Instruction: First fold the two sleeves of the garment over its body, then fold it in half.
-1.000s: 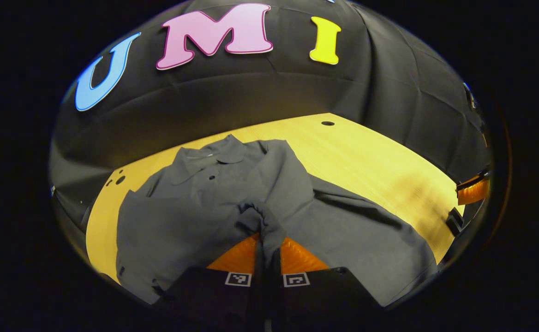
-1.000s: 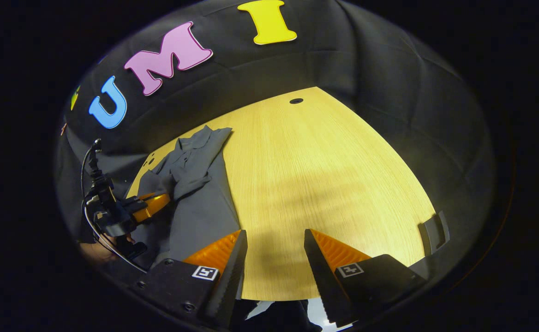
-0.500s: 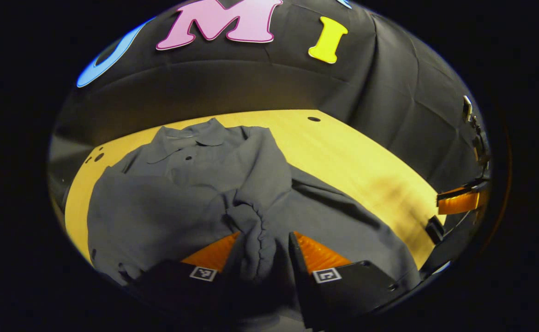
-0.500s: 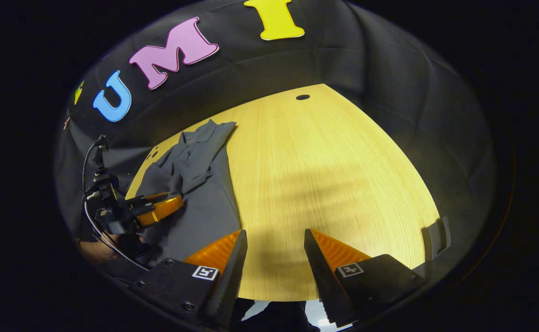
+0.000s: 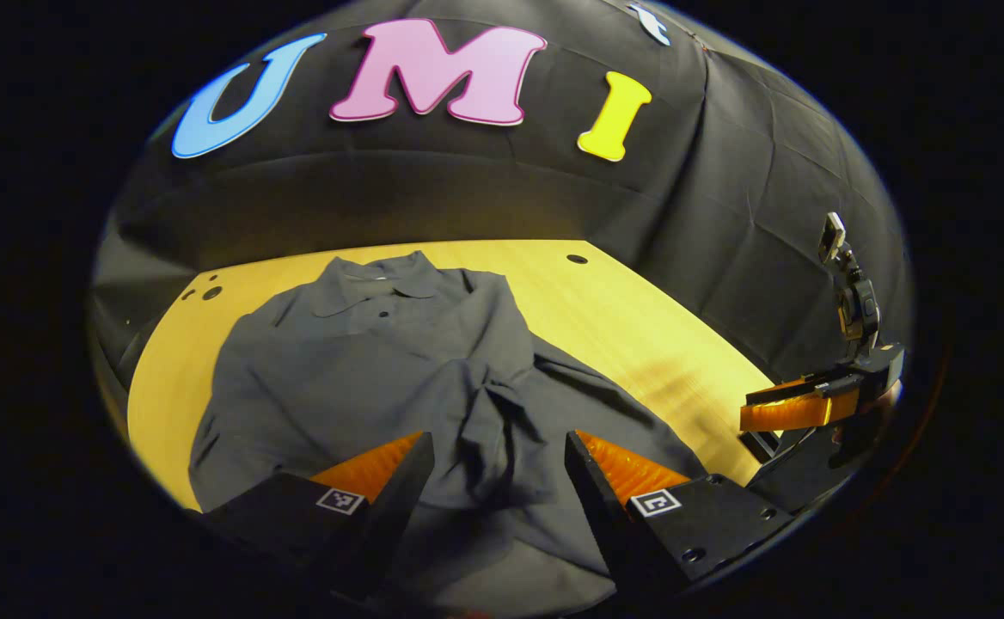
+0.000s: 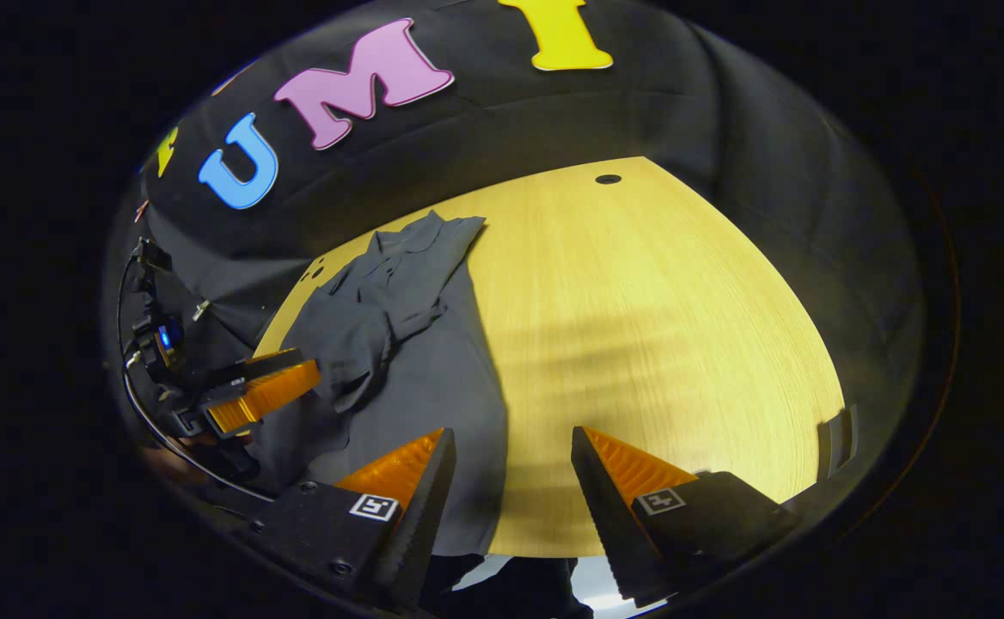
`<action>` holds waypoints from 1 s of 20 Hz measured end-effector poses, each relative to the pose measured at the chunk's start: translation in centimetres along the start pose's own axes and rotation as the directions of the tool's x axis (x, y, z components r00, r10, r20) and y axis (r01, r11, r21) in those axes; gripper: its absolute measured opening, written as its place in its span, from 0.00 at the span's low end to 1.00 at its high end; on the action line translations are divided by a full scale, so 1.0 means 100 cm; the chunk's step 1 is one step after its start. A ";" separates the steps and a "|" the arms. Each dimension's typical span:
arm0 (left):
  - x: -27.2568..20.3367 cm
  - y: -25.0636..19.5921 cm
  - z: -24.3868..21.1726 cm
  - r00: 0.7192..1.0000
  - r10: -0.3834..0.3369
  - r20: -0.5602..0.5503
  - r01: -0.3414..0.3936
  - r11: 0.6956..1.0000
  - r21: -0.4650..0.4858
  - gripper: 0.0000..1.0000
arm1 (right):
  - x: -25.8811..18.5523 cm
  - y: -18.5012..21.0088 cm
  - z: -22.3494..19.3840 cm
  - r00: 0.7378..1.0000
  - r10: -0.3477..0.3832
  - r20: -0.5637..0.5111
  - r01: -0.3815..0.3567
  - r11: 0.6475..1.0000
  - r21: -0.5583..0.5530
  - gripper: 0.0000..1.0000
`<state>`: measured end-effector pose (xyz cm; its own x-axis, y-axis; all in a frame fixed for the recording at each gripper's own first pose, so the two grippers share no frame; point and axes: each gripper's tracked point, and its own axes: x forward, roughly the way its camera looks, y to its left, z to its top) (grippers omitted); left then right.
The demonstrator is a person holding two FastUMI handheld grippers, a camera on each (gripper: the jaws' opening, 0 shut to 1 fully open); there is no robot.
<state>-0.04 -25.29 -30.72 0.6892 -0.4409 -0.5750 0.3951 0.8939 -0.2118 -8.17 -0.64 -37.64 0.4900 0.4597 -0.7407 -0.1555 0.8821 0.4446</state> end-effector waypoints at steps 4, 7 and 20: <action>-0.054 0.040 -0.014 1.000 0.029 0.005 -0.029 0.999 -0.026 0.96 | -0.004 0.027 -0.021 0.999 0.005 -0.033 -0.005 1.000 -0.012 0.89; -0.090 0.079 -0.033 0.997 0.073 -0.015 -0.074 0.995 -0.061 0.96 | -0.003 0.037 -0.040 0.998 -0.031 -0.062 0.030 0.999 -0.020 0.90; -0.146 0.226 -0.157 0.944 0.244 -0.221 -0.264 0.962 -0.064 0.97 | 0.015 0.033 -0.090 0.964 -0.217 -0.156 0.215 0.976 -0.026 0.90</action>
<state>-10.75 2.64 -39.51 0.6128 -0.1804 -0.7694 0.1594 0.9818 -0.1032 -15.66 3.87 -41.77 0.3723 0.2676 -0.8887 -0.0689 0.9628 0.2611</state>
